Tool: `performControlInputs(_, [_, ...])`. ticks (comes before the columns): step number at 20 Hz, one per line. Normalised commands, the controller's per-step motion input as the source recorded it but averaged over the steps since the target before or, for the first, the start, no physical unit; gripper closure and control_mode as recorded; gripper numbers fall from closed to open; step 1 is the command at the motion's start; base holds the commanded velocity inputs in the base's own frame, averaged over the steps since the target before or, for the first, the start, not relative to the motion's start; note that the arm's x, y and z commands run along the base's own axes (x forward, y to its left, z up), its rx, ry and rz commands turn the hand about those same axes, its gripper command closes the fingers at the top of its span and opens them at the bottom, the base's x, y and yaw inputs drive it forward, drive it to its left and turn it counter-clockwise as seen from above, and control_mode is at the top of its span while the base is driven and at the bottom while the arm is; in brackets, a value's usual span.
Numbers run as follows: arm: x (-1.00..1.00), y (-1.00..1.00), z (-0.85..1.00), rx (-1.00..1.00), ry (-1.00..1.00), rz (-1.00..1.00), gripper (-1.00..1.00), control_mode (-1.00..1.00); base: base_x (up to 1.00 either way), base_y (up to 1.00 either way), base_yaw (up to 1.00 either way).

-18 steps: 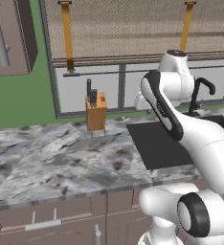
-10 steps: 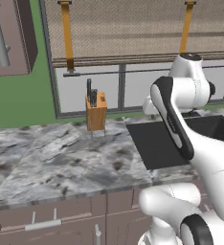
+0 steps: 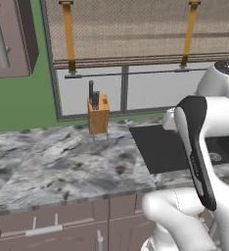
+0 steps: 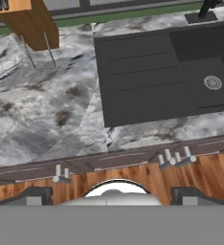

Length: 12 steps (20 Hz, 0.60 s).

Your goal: Close all open cabinet doors.

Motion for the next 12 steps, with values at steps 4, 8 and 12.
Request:
performControlInputs(4, [-1.0,-0.04,0.36,-0.05,-0.01,-0.03,-1.0,-1.0,0.0,0.0,0.0])
performControlInputs(8, [-1.0,0.0,0.42,-0.05,-0.01,0.0,-1.0,-1.0,0.0,0.0,0.0])
performControlInputs(12, [-0.99,-0.01,0.34,-0.02,0.0,0.0,-1.0,-1.0,0.0,0.0,0.0])
